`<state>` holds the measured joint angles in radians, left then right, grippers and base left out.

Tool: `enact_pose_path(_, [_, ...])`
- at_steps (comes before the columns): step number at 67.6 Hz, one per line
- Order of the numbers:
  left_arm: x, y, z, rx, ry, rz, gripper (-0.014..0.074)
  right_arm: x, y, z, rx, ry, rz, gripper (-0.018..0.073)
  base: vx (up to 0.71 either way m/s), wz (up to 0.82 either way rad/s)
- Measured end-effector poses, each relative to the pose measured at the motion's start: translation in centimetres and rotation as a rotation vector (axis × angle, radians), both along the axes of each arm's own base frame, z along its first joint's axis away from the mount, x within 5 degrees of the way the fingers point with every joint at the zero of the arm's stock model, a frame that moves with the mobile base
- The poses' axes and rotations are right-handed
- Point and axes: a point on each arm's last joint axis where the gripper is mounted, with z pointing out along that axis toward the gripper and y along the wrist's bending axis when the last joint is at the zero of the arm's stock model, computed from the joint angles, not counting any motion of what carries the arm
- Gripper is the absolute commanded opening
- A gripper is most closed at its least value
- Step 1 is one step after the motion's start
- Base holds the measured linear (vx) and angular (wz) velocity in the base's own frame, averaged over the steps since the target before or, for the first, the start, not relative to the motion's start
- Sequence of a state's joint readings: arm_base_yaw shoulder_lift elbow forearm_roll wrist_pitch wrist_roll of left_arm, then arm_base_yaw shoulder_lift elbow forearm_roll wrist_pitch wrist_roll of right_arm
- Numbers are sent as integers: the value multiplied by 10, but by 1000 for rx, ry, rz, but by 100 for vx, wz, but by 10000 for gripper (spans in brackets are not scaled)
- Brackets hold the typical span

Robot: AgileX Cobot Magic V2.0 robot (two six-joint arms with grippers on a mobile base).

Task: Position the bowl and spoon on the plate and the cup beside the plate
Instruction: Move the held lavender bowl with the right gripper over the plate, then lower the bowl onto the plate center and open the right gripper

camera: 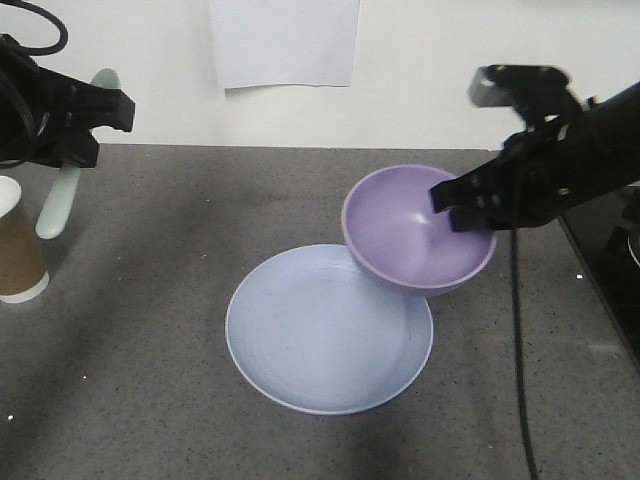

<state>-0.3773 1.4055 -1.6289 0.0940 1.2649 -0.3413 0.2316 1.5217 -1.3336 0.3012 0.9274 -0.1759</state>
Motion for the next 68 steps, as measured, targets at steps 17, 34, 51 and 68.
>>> enact_pose_path(17, [0, 0, 0, 0, 0, 0, 0, 26, 42, -58, 5, 107, 53, -4, 0, 0])
enact_pose_path(34, [0, 0, 0, 0, 0, 0, 0, 31, 64, -88, -8, 167, 91, -4, 0, 0])
enact_pose_path(51, [0, 0, 0, 0, 0, 0, 0, 34, 68, -102, -15, 201, 94, 1, 0, 0])
enact_pose_path(68, [0, 0, 0, 0, 0, 0, 0, 34, 68, -102, -14, 201, 93, 99, 0, 0])
